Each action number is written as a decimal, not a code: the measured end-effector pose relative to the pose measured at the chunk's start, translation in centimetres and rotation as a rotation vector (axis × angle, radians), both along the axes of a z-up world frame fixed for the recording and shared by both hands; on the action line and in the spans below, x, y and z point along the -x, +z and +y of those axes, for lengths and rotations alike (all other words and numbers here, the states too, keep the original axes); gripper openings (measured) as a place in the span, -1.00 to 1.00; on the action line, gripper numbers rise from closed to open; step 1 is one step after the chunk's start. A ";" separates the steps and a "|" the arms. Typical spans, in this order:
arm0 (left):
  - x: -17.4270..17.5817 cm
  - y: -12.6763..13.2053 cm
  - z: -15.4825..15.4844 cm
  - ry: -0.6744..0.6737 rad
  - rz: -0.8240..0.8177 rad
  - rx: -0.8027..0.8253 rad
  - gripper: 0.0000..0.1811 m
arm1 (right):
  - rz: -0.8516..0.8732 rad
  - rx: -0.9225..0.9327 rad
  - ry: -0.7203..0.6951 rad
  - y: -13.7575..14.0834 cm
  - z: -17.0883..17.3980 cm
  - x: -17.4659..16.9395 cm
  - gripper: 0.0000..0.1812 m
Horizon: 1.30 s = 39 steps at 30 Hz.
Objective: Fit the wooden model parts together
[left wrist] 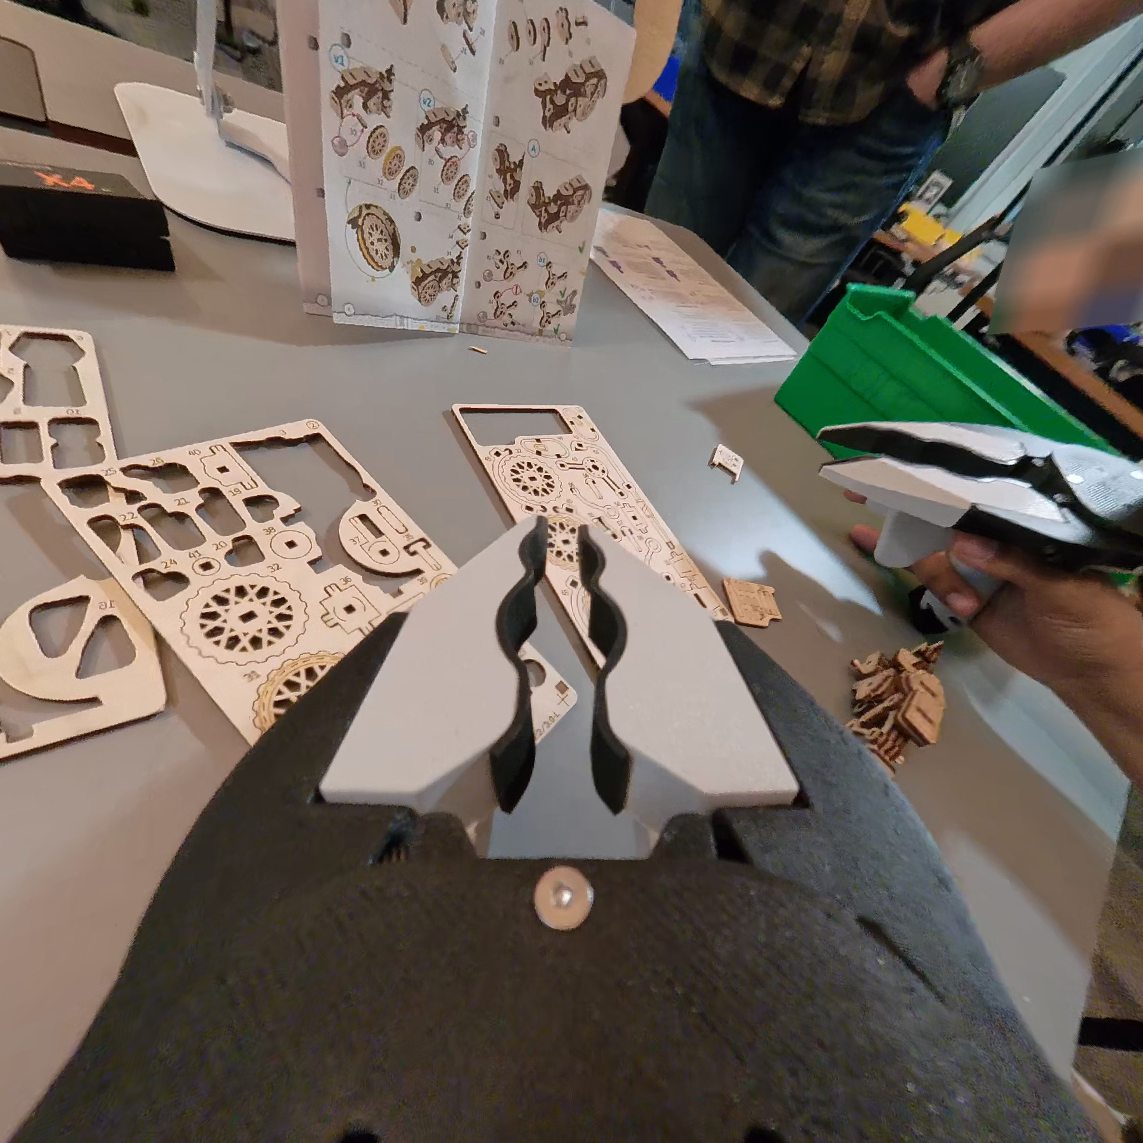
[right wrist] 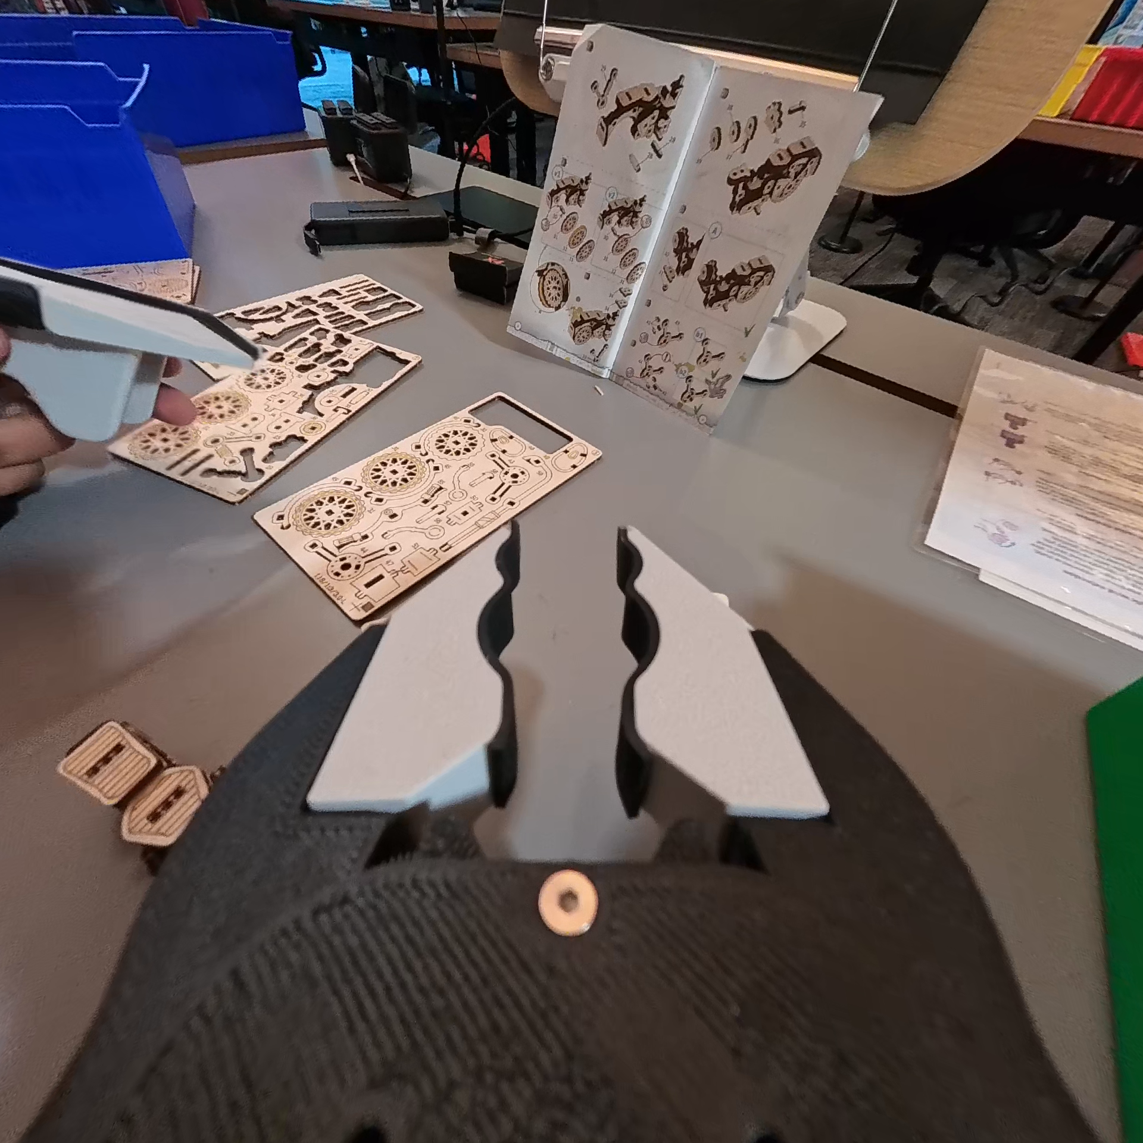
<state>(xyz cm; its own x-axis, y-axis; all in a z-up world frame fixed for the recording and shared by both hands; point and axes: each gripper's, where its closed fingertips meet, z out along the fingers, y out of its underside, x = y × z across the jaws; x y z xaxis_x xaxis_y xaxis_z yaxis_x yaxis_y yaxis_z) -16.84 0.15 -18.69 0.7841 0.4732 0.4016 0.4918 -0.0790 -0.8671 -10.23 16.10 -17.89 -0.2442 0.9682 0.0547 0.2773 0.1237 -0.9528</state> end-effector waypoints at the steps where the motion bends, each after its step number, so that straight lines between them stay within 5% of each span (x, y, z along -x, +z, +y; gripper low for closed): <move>1: 0.2 0.1 -0.4 0.008 -0.013 -0.016 -0.87 | 0.001 0.004 -0.008 0.0 0.2 0.0 -0.69; 5: 2.7 0.5 -4.0 0.148 -0.014 -0.029 -0.84 | 0.120 0.124 0.015 2.5 -0.2 0.5 -0.87; 16: 4.6 2.2 -13.0 0.329 -0.057 -0.241 -0.51 | 0.221 0.726 0.262 7.4 -3.3 3.2 -0.68; 24: 4.2 1.2 -13.5 0.309 -0.023 -0.154 -0.44 | 0.094 0.427 0.272 4.0 -5.6 4.5 -0.65; 30: 4.1 1.1 -13.1 0.304 -0.021 -0.135 -0.36 | 0.147 0.690 0.298 6.1 -4.3 4.1 -0.64; 39: 3.8 0.3 -12.6 0.280 -0.031 -0.059 -0.34 | 0.040 0.441 0.296 2.9 -6.0 4.2 -0.64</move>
